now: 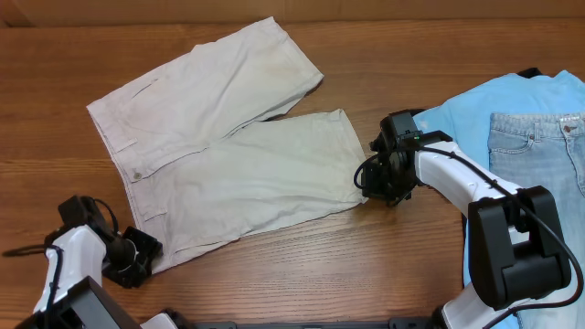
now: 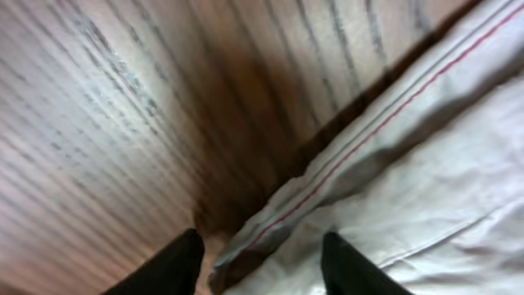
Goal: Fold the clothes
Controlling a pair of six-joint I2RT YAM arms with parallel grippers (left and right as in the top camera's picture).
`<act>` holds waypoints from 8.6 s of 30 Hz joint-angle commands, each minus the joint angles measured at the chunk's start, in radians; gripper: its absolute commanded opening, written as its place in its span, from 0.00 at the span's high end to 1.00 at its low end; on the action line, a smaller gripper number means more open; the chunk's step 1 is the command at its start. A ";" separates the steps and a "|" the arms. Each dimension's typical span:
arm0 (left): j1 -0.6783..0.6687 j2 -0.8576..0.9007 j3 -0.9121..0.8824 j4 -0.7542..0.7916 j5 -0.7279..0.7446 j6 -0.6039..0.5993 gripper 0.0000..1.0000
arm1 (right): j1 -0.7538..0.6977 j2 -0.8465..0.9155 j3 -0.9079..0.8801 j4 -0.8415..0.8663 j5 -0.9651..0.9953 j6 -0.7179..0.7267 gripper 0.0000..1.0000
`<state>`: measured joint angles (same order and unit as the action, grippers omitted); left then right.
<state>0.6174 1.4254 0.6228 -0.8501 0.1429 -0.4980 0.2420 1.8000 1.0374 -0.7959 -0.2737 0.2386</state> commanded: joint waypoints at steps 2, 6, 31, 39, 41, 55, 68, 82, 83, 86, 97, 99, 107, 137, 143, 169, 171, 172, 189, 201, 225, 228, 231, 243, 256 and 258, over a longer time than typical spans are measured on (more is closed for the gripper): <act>0.004 0.026 -0.071 0.045 0.042 -0.012 0.54 | -0.002 0.003 -0.003 0.003 -0.009 0.001 0.94; 0.006 0.026 -0.066 0.031 0.042 -0.010 0.93 | -0.002 0.003 -0.003 0.001 -0.009 0.001 0.95; 0.006 -0.029 0.558 -0.537 -0.127 0.155 0.96 | -0.002 -0.110 0.503 -0.494 0.143 -0.019 0.96; 0.014 -0.124 0.583 -0.619 -0.132 0.155 0.96 | -0.001 -0.220 0.687 -0.676 0.246 -0.031 0.96; 0.025 -0.151 0.610 -0.640 -0.175 0.154 0.96 | -0.001 -0.240 0.783 -0.700 0.246 -0.030 0.96; 0.032 -0.190 0.572 -0.544 -0.282 0.018 0.96 | 0.001 -0.071 0.868 -0.250 0.179 0.005 0.96; 0.029 -0.117 0.509 -0.358 -0.273 -0.008 0.96 | 0.005 0.215 0.868 0.148 0.175 0.000 0.96; 0.029 0.114 0.509 -0.040 -0.142 -0.030 0.96 | 0.027 0.309 0.867 0.430 0.143 0.001 0.96; 0.028 0.135 0.509 -0.031 -0.131 -0.030 0.96 | 0.028 0.318 0.867 0.433 0.153 0.000 0.96; 0.016 0.200 0.509 -0.016 -0.075 -0.029 0.96 | 0.028 0.336 0.867 0.420 0.190 0.001 0.96; -0.009 0.301 0.509 0.037 -0.071 -0.031 0.96 | 0.026 0.380 0.867 0.410 0.191 0.001 0.94; -0.009 0.301 0.509 0.048 -0.071 -0.034 0.95 | 0.026 0.393 0.867 0.415 0.190 0.003 0.94; -0.010 0.301 0.509 0.051 -0.059 -0.040 0.28 | 0.010 0.431 0.870 0.470 0.185 -0.055 0.15; -0.573 0.304 0.666 -0.020 0.172 0.798 0.96 | -0.025 0.386 0.731 -0.134 -0.012 -0.090 0.25; -0.657 0.327 0.599 0.158 -0.078 0.693 0.94 | -0.024 0.386 0.683 -0.137 -0.013 -0.090 0.26; -0.589 0.534 1.067 -0.078 0.251 0.842 0.85 | -0.024 0.386 0.683 -0.145 -0.013 -0.085 0.28; -0.645 0.576 1.032 -0.033 0.225 0.855 0.86 | -0.024 0.386 0.683 -0.152 -0.013 -0.085 0.27; -0.668 0.601 1.025 -0.012 0.228 0.860 0.87 | -0.024 0.386 0.683 -0.156 -0.013 -0.085 0.27; -0.748 0.797 1.110 0.390 -0.359 0.443 0.96 | -0.024 0.386 0.683 -0.170 -0.013 -0.086 0.26; -0.618 0.790 1.511 0.020 0.190 0.563 0.87 | -0.024 0.386 0.683 -0.171 -0.013 -0.086 0.16; -0.837 1.009 1.277 0.315 0.054 0.686 0.96 | -0.023 0.386 0.683 -0.126 -0.102 -0.135 0.00; -0.826 1.014 1.292 0.478 0.032 0.547 0.96 | -0.023 0.386 0.683 -0.133 -0.102 -0.135 0.00; -0.804 1.013 1.401 0.569 0.034 0.413 0.88 | -0.023 0.386 0.683 -0.140 -0.102 -0.135 0.00; -0.714 1.013 1.997 -0.117 0.102 0.507 0.55 | -0.027 0.386 0.685 -0.069 -0.103 -0.135 0.00; -0.710 1.010 2.035 -0.736 0.162 0.542 0.71 | -0.034 0.387 0.684 0.214 -0.377 -0.066 0.06; -0.710 0.999 2.050 -0.772 0.207 0.567 0.72 | -0.006 0.398 0.684 0.206 -0.294 -0.066 0.13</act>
<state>-0.0902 2.4462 2.6400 -1.5993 0.2676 0.0280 0.1974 2.2166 1.7245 -0.5907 -0.6003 0.1547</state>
